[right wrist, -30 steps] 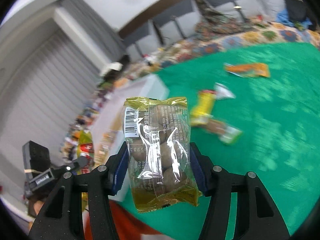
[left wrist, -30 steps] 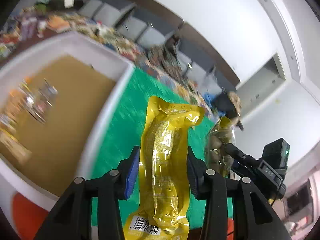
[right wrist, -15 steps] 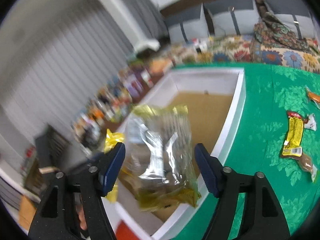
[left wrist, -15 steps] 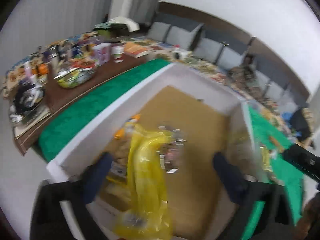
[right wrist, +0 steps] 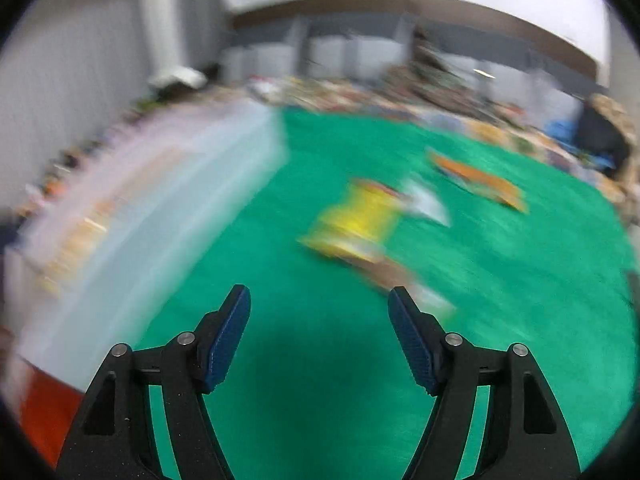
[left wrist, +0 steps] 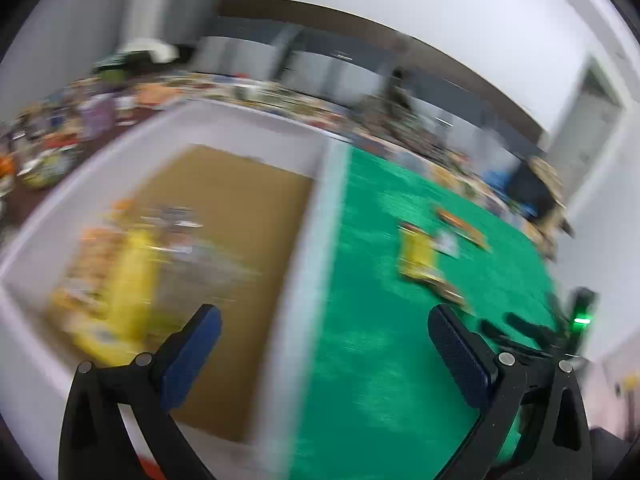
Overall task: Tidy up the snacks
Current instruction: 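Withdraw both tools from the box back over the table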
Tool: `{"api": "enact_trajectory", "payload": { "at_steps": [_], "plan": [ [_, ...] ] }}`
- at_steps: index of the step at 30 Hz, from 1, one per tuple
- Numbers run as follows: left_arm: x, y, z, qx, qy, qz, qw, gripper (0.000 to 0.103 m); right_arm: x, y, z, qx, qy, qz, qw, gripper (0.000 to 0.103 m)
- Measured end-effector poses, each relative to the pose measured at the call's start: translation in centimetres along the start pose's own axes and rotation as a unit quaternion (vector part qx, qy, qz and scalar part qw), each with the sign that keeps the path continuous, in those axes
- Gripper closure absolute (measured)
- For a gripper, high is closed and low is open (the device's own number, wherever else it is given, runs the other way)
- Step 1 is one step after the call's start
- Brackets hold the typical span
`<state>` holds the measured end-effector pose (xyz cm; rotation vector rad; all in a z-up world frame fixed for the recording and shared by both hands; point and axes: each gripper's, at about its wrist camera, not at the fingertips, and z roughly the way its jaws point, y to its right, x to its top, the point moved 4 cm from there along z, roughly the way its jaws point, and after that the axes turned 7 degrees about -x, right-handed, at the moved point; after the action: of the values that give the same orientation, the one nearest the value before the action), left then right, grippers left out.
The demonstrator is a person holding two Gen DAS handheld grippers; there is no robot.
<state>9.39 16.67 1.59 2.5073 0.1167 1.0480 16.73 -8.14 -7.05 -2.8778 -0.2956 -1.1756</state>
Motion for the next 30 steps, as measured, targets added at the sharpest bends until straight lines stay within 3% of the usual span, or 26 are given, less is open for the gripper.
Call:
{"api": "enact_trajectory", "payload": {
  "at_steps": [3, 5, 8, 10, 15, 21, 30],
  "plan": [
    [-1.9, 5.1, 3.9, -0.043, -0.046, 0.015, 0.9979, 0.001, -3.4, 7.5, 1.5, -0.074, -0.022, 0.016, 0.997, 0.028],
    [-3.8, 7.1, 7.1, -0.049, -0.085, 0.013, 0.9951, 0.001, -4.8, 11.7, 2.0, -0.112, -0.033, 0.033, 0.993, 0.028],
    [-6.5, 8.2, 12.1, -0.028, -0.132, 0.016, 0.9908, 0.001, -5.7, 15.9, 2.6, -0.133, -0.047, 0.071, 0.987, 0.028],
    [-7.5, 8.1, 15.2, 0.006, -0.155, 0.022, 0.9876, 0.001, -6.5, 18.2, 3.3, -0.139, -0.059, 0.092, 0.984, 0.028],
    [-6.9, 7.7, 18.9, 0.061, -0.144, 0.047, 0.9866, 0.001, -8.3, 21.1, 3.6, -0.128, -0.062, 0.133, 0.981, 0.024],
    [-5.8, 6.4, 21.6, 0.112, -0.118, 0.099, 0.9818, 0.001, -8.2, 20.5, 4.1, -0.129, -0.066, 0.128, 0.981, 0.018],
    [-5.6, 5.8, 21.8, 0.105, -0.095, 0.114, 0.9833, 0.0, -8.3, 20.4, 3.9, -0.129, -0.065, 0.128, 0.981, 0.018]
  ]
}}
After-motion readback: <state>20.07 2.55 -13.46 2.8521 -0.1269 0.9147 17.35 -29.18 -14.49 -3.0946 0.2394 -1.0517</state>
